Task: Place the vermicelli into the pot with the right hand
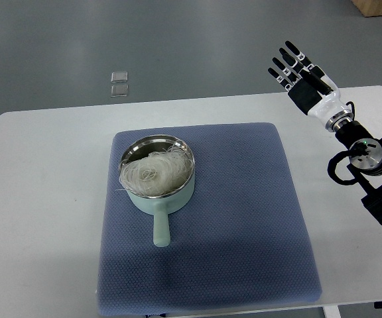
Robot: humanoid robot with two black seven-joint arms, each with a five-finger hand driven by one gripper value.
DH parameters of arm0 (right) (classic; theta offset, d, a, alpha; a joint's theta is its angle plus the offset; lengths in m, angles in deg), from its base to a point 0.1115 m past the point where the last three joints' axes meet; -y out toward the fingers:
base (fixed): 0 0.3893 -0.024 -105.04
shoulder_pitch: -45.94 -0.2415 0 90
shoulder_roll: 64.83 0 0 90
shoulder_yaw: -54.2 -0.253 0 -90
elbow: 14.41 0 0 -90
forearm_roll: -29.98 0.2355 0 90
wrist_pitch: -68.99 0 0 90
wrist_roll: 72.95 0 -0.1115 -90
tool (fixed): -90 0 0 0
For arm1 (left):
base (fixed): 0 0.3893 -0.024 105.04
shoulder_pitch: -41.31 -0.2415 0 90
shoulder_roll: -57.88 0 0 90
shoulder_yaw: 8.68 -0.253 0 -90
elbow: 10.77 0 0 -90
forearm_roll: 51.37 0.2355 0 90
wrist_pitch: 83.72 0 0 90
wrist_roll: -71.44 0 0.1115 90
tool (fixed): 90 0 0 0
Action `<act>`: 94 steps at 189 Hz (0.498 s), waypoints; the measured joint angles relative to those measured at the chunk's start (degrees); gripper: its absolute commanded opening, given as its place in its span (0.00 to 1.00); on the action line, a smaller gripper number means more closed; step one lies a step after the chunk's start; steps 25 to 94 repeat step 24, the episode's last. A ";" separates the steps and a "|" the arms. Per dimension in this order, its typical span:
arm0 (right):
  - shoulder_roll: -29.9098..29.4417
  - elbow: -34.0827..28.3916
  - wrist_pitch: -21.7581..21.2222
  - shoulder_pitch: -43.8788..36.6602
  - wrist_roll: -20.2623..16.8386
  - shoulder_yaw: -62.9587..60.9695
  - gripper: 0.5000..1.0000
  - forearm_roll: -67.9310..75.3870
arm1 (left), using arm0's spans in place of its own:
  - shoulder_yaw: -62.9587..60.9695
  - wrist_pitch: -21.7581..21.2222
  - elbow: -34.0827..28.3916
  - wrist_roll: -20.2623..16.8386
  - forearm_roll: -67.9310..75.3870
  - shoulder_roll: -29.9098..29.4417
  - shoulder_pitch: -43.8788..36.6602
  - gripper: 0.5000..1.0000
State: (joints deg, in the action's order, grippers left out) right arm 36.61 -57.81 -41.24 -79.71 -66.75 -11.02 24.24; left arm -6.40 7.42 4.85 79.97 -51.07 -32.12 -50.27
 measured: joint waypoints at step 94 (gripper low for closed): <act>0.00 1.72 -0.02 0.05 0.14 -0.01 0.88 2.24 | 0.04 0.00 0.21 0.00 0.00 0.00 0.00 1.00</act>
